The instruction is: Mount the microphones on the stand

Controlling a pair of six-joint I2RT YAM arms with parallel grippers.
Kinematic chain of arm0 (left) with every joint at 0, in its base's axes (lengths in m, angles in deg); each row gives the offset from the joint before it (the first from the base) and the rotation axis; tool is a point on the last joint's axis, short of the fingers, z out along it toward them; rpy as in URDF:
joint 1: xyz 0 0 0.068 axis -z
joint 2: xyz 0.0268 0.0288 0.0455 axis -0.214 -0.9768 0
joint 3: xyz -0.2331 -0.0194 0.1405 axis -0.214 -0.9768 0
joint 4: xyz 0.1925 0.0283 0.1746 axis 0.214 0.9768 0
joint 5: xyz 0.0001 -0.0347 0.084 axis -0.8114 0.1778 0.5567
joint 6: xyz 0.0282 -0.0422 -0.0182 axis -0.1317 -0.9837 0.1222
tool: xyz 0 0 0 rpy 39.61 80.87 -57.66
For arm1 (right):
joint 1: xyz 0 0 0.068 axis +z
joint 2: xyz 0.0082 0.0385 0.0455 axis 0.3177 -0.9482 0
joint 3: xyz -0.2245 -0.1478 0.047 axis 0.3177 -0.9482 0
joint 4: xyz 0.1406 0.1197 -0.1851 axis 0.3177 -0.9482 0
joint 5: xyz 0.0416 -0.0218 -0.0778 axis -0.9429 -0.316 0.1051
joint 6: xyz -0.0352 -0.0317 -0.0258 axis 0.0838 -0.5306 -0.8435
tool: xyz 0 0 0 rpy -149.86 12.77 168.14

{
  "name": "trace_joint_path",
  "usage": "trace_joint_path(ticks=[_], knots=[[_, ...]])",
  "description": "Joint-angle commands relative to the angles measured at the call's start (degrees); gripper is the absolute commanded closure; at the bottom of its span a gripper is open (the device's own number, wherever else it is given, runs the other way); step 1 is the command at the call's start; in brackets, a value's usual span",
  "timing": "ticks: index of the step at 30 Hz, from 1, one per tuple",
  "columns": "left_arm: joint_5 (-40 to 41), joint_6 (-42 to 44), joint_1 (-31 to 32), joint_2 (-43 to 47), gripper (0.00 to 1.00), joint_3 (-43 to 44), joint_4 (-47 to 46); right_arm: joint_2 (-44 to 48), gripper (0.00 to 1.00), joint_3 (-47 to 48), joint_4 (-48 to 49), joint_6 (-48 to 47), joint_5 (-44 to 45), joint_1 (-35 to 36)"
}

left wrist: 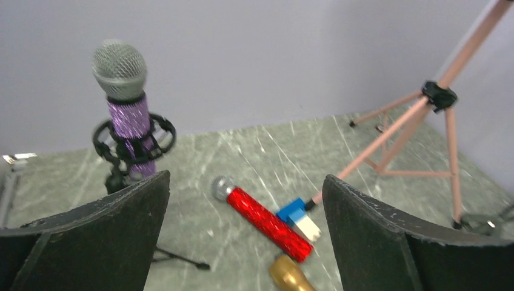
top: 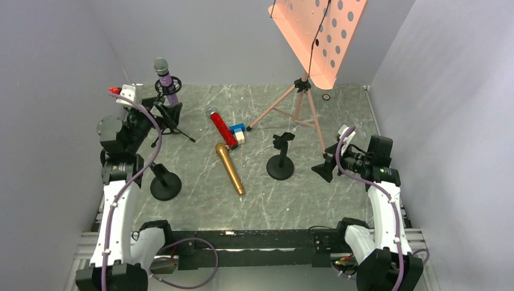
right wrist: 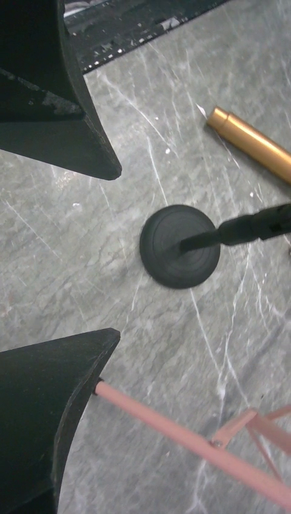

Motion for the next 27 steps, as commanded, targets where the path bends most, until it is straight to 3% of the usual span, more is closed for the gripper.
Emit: trace_joint_path(ticks=[1,4,7,11,15,18,22,24,27], knots=[[-5.3,-4.94,-0.11,3.18,0.01,-1.17,15.88,0.31,0.0,-0.51,-1.99,-6.6,-6.9,0.4],[-7.86,-8.92,-0.11,4.69,0.01,-0.73,22.91,-0.07,0.0,-0.42,-0.73,-4.91,-5.92,0.53],[-4.64,-8.89,1.92,6.42,0.01,0.58,29.56,-0.07,0.0,-0.33,-0.54,-4.32,-5.21,0.44],[12.66,-8.0,15.41,6.0,0.01,2.85,36.11,-0.29,0.0,-0.2,-0.07,-3.41,-4.82,0.45],[38.24,-19.88,33.51,1.45,0.01,3.72,42.02,-0.28,0.0,-0.26,0.2,-3.23,-3.42,0.49],[48.46,-25.33,40.71,-5.81,0.01,7.54,48.85,-0.21,0.0,-0.5,0.95,-2.77,-2.72,0.47],[45.96,-25.54,42.8,-12.14,0.01,8.84,45.4,-0.9,0.0,-0.26,0.45,-3.23,-2.38,0.5],[39.4,-22.49,42.97,-13.67,0.01,7.76,38.57,-1.02,0.0,-0.23,-0.03,-4.01,-2.93,0.48],[38.22,-20.39,42.87,-15.67,0.01,4.47,29.62,-0.62,0.0,-0.67,-0.17,-4.87,-3.86,0.49]])
